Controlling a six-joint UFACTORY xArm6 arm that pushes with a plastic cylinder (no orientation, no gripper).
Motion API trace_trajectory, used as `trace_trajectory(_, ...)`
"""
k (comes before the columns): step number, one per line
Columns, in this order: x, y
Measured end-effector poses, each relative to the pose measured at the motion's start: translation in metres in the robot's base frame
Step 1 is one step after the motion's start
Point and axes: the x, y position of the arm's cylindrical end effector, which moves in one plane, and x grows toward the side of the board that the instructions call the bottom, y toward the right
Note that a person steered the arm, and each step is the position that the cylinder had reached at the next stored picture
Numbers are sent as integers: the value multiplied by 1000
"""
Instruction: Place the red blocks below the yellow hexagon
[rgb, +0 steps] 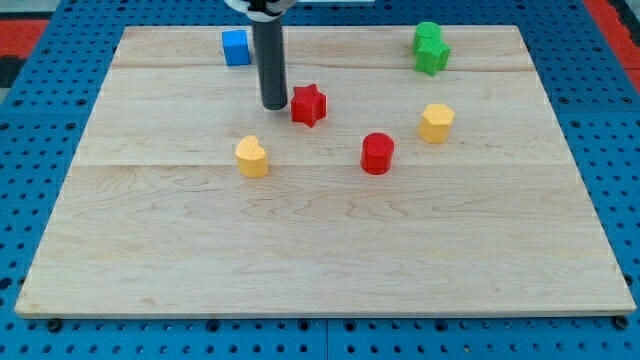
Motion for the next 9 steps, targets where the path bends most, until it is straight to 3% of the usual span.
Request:
trace_trajectory(2,-39,10)
trace_trajectory(5,20,67)
trace_trajectory(7,23,7)
trace_trajectory(9,49,55)
